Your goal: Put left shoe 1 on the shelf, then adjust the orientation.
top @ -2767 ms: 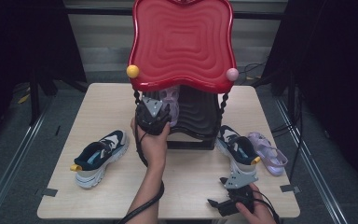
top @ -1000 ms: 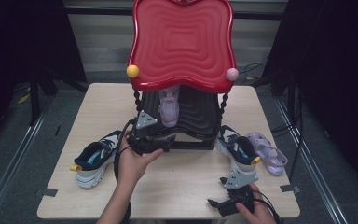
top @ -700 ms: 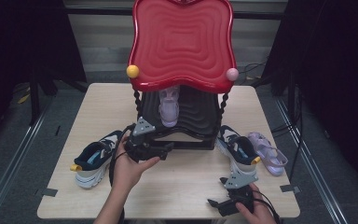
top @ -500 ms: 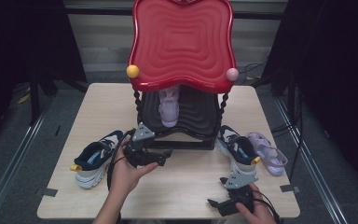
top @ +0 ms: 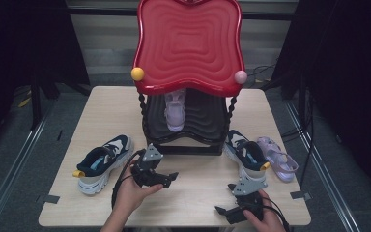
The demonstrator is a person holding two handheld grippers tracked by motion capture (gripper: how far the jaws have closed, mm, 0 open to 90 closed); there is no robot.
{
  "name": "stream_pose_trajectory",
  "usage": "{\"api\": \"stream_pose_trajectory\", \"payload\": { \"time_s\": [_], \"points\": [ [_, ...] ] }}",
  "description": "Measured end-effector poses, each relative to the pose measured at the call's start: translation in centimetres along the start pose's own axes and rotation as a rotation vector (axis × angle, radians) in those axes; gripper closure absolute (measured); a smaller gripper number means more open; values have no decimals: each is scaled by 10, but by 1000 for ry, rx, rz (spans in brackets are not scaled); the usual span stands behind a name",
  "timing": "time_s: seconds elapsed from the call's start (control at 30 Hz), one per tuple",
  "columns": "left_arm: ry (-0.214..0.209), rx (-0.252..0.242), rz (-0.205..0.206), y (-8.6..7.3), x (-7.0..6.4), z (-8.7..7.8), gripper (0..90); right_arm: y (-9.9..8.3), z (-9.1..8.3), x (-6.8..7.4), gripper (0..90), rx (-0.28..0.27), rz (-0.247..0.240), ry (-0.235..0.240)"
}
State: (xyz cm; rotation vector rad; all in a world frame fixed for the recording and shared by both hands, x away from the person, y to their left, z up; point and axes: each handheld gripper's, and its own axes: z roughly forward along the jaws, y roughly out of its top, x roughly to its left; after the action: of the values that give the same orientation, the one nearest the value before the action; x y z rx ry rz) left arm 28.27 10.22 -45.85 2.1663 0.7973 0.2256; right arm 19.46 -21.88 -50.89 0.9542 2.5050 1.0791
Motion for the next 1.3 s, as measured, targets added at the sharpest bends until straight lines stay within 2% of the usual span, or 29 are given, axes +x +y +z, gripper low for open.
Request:
{"api": "stream_pose_trajectory", "payload": {
  "time_s": [0.13, 0.27, 0.33, 0.67, 0.83, 1.1, 1.2, 1.3],
  "points": [
    [-33, 16, -4, -9, -2, 6, 178, 0, 0, 0, 99, 1, 2, -3],
    [-56, 52, 19, -17, -5, 10, 169, 0, 0, 0, 98, 1, 2, -3],
    [-70, 58, 15, -21, -6, 12, 168, 0, 0, 0, 98, 1, 2, -3],
    [-97, 104, 49, -37, -11, 17, 166, 0, 0, 0, 99, 1, 3, -2],
    [-106, 83, 52, -42, -10, 18, 161, 0, 0, 0, 98, 1, 3, -2],
    [-89, 52, 120, -49, -14, 17, 149, 0, 0, 0, 119, -3, 8, 0],
    [-81, 42, 162, -51, -15, 18, 148, 1, -2, 0, 129, -1, 17, 12],
    [-81, 43, 167, -52, -16, 18, 138, 6, -7, 1, 132, -24, 22, 22]
  ]
}}
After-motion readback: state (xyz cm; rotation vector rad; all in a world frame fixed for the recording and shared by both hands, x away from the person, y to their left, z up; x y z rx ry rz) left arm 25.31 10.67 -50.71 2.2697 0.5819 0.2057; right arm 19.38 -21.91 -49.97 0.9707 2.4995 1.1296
